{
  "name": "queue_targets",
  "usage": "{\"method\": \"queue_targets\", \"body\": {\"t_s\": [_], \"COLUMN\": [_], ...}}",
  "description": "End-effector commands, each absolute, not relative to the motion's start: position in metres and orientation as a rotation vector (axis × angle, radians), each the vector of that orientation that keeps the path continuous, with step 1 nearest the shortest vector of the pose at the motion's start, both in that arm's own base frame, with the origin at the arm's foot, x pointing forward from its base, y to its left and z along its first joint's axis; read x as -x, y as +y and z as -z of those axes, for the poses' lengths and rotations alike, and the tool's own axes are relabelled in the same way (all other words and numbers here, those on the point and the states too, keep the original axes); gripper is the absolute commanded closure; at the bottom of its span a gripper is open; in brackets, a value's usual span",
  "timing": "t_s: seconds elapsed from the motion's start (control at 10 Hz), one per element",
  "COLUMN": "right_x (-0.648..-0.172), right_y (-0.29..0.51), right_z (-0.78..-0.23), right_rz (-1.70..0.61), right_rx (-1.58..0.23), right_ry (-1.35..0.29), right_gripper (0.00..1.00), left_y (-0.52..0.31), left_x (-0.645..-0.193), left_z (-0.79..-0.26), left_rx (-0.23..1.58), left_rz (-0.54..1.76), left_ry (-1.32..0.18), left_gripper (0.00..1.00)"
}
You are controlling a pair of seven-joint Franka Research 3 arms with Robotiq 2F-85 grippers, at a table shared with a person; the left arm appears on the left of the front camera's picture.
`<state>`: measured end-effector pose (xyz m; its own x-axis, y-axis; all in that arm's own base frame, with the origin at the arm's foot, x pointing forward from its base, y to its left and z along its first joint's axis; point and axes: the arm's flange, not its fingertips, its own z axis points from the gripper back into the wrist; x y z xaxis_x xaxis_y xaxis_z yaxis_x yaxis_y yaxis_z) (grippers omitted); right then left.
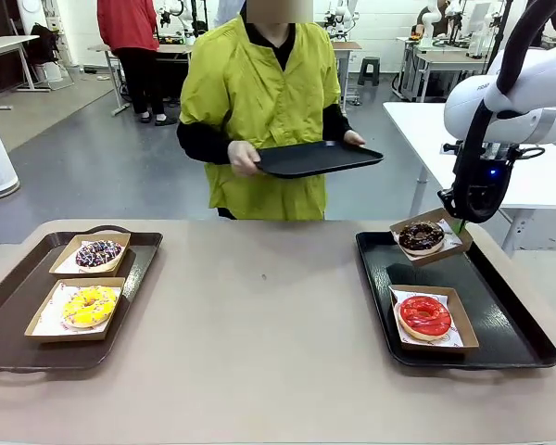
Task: Individually package the donuts and arrange them on the tray.
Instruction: Place the picked Paper togo box on the Handle tray.
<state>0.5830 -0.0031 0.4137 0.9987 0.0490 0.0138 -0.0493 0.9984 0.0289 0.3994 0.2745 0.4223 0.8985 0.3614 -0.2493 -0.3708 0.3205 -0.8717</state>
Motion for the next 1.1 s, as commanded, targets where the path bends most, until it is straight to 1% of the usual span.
{"method": "queue_targets", "body": {"t_s": [0.0, 0.3, 0.9, 1.0], "right_x": [-0.583, -0.579, -0.586, -0.586], "right_y": [-0.003, -0.003, -0.005, -0.005], "right_z": [-0.414, -0.398, -0.357, -0.357], "right_rz": [-0.049, -0.043, -0.023, -0.036], "right_rx": [-0.029, -0.027, -0.034, -0.046], "right_ry": [-0.013, -0.032, 0.014, 0.022], "right_gripper": [0.99, 0.99, 0.99, 0.58], "left_y": [0.275, 0.275, 0.275, 0.275], "left_x": [-0.397, -0.397, -0.397, -0.397], "left_z": [-0.425, -0.425, -0.425, -0.425], "left_rx": [1.143, 1.143, 1.143, 1.143], "left_rz": [-0.478, -0.478, -0.478, -0.478], "left_ry": [0.008, 0.008, 0.008, 0.008], "left_gripper": [0.00, 0.00, 0.00, 0.00]}}
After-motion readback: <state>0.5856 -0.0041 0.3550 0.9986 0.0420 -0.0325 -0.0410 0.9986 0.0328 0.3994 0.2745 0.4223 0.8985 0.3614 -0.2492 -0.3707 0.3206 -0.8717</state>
